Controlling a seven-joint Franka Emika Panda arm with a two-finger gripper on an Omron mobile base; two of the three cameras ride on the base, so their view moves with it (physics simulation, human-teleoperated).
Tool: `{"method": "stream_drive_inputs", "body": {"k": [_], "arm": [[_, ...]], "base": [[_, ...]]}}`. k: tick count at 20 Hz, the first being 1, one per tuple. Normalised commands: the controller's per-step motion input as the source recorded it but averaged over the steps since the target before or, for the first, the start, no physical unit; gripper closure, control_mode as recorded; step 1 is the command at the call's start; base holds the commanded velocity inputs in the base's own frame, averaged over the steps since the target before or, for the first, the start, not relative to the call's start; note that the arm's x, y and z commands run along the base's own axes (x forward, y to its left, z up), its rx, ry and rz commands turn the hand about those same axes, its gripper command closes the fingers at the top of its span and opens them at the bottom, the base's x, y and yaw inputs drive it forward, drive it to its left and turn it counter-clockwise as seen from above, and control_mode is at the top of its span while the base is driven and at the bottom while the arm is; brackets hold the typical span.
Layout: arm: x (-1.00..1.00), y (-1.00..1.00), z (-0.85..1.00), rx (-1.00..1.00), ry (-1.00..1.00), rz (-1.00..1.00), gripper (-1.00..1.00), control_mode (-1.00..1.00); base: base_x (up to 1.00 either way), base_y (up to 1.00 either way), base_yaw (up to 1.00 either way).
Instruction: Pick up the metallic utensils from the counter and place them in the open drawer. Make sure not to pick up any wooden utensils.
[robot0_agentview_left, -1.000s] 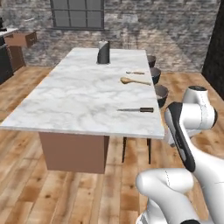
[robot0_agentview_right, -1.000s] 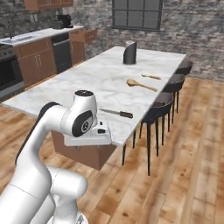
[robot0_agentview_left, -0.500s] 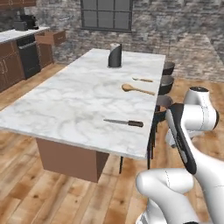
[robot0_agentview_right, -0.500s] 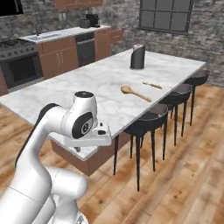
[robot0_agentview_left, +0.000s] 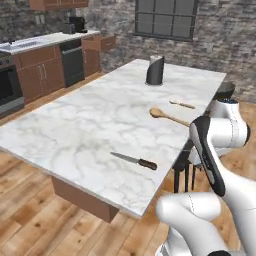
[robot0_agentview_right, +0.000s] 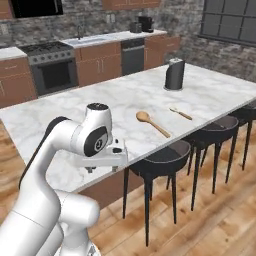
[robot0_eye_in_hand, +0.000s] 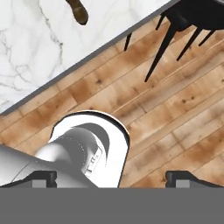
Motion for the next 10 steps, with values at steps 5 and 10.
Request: {"method": "stream_drive_inputs", "body": {"k": [5, 10], "arm": [[0.0, 0.0, 0.0, 0.0, 0.0, 0.0, -1.0, 1.0], [0.0, 0.0, 0.0, 0.0, 0.0, 0.0, -1.0, 1.0]], "base": [[0.04, -0.56, 0.47], [-0.08, -0.48, 0.5]]}}
